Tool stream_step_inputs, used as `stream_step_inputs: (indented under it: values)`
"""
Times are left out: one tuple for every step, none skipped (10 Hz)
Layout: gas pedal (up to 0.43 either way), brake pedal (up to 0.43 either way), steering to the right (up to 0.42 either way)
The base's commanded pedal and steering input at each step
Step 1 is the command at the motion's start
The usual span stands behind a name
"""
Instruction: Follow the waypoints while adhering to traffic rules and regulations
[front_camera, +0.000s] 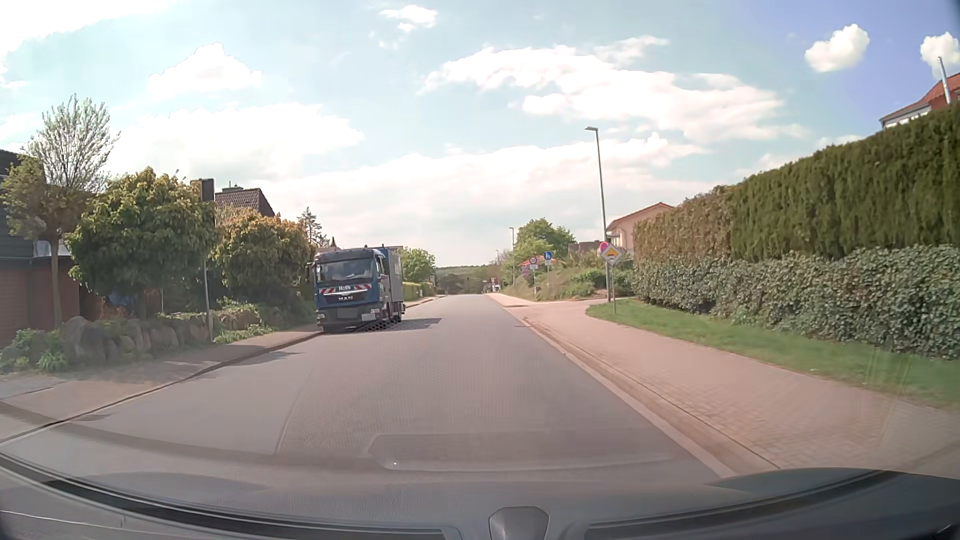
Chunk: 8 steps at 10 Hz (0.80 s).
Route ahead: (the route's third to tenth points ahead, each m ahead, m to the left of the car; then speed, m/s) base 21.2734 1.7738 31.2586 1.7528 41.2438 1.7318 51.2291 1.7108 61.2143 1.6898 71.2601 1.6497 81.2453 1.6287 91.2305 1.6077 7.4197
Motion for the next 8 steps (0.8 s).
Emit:
stream_step_inputs:
  values:
    - [0.028, 0.0, -0.009]
    - [0.028, 0.0, -0.009]
    - [0.028, 0.0, -0.009]
    - [0.028, 0.0, -0.009]
    - [0.028, 0.0, -0.009]
    - [0.028, 0.0, -0.009]
    - [0.028, 0.0, -0.009]
    - [0.028, 0.0, -0.009]
